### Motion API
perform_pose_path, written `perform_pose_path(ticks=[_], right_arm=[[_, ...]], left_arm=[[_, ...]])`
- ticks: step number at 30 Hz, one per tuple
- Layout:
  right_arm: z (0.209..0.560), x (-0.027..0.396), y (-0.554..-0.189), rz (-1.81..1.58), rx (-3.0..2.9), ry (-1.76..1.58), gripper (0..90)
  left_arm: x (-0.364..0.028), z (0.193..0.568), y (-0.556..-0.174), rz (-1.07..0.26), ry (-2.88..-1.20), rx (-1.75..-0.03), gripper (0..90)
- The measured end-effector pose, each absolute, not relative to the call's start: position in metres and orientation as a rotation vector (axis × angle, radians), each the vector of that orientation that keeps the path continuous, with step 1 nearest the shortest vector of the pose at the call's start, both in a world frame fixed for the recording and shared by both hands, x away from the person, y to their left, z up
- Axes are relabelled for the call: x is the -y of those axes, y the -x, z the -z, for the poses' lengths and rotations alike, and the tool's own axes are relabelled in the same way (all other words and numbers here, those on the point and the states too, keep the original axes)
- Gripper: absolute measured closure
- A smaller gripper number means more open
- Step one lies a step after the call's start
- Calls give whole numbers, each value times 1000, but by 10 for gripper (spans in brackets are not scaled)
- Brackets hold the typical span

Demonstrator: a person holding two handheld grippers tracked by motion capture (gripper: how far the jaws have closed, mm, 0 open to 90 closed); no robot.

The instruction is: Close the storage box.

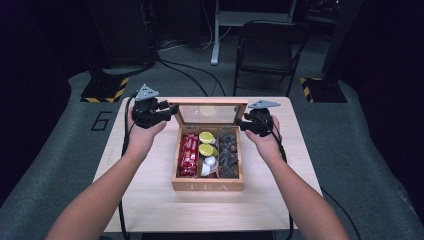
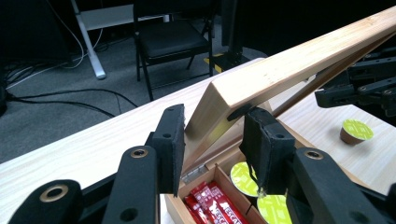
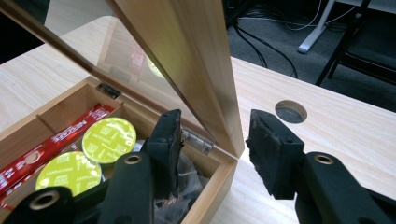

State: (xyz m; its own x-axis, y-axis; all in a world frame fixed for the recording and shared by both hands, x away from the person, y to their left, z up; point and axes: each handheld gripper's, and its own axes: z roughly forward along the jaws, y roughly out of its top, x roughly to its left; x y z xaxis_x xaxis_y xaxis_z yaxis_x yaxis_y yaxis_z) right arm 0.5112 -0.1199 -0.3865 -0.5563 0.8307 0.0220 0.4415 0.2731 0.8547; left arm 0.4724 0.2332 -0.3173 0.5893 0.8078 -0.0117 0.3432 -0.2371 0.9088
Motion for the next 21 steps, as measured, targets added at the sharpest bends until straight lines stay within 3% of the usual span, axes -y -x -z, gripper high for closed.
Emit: perform_pose_path(ticks=[21], right_arm=[[368,124,-460,-1282,-2153,-1010,461]], left_arm=[[-239,337,-446,-534,-1844,-891,570]])
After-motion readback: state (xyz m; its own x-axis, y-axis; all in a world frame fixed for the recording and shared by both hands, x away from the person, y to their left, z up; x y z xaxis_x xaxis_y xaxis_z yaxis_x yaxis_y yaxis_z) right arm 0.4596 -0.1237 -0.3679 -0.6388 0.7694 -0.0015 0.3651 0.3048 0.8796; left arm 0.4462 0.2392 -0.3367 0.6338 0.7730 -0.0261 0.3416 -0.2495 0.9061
